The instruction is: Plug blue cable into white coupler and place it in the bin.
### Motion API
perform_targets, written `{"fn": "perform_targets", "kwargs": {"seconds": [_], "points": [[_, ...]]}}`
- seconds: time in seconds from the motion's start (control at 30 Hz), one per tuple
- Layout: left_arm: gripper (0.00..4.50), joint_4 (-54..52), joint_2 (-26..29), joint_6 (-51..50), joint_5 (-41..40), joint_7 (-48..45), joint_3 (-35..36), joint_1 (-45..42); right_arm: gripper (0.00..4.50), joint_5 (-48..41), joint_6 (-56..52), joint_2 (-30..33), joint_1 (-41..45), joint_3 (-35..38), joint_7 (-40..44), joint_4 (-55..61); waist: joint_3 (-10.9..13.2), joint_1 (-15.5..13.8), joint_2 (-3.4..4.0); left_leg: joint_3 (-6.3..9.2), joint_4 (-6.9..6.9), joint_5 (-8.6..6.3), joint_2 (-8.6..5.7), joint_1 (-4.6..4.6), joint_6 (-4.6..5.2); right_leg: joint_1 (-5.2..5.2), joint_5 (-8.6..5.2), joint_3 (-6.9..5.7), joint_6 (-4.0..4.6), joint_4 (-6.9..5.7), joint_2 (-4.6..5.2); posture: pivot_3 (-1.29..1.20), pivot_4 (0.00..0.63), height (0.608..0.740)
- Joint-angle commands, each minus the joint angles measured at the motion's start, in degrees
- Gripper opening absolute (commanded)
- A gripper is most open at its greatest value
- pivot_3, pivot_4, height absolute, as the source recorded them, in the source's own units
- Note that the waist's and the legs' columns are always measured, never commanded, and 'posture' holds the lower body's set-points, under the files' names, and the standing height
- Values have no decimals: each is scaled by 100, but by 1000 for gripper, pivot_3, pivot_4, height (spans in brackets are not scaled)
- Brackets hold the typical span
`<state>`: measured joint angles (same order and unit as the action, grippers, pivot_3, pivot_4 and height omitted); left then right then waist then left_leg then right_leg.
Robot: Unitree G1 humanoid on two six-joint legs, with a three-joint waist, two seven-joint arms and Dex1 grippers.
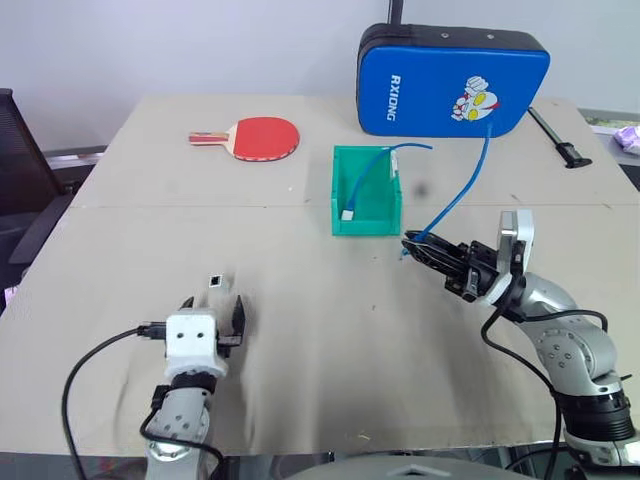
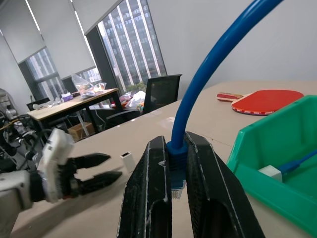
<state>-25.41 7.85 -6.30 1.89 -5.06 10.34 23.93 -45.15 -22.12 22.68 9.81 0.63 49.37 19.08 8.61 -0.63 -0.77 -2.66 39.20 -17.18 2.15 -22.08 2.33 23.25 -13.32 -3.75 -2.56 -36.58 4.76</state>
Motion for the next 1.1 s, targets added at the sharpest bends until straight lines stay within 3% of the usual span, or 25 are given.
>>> {"fn": "perform_targets", "kwargs": {"seconds": [0.03,0.3,0.43,0.57,0.6,0.7,0.83,1.1], "points": [[3784,375,26,-97,-331,-22,259,-324,0,-14,73,-47,-49,116,-118,309,0,-20,0,2,-1,0,1,0,0,0,0,-1,0,-2,1,0,150,728],[3784,862,467,-594,-526,-308,338,-978,0,56,111,-79,-168,116,-197,417,-5,-14,8,6,-1,3,1,19,-4,-5,3,-1,8,-21,-1,0,150,728],[2535,901,506,-825,-706,-532,255,-792,0,90,152,-82,-157,138,-179,377,-20,-11,27,0,-1,5,2,26,-7,-6,4,6,12,-22,-1,0,150,728],[490,945,442,-960,-862,-648,156,-640,0,124,194,-115,-154,130,-187,355,-40,-11,52,-9,-2,4,0,25,-7,-5,5,15,10,-19,1,0,150,728],[300,958,459,-967,-873,-688,121,-626,0,135,203,-128,-151,124,-193,356,-44,-11,57,-12,-2,4,0,25,-7,-5,5,17,9,-18,2,0,150,728],[326,1111,525,-825,-979,-993,-60,-788,0,174,248,-150,-134,144,-207,328,-52,-15,68,-14,-2,3,-2,25,-6,-5,5,18,9,-16,3,0,150,728],[326,1520,854,-448,-876,-1985,-875,-1600,0,205,326,-87,-51,320,-210,172,-66,-172,93,-6,-1,4,-7,23,-6,-5,-1,5,18,-16,7,0,150,728],[326,3152,847,-164,-802,-3912,-2368,-3730,0,843,540,-147,-84,115,-437,71,-72,-177,84,5,13,16,-52,28,12,-32,2,18,16,-15,12,0,150,728]]}}
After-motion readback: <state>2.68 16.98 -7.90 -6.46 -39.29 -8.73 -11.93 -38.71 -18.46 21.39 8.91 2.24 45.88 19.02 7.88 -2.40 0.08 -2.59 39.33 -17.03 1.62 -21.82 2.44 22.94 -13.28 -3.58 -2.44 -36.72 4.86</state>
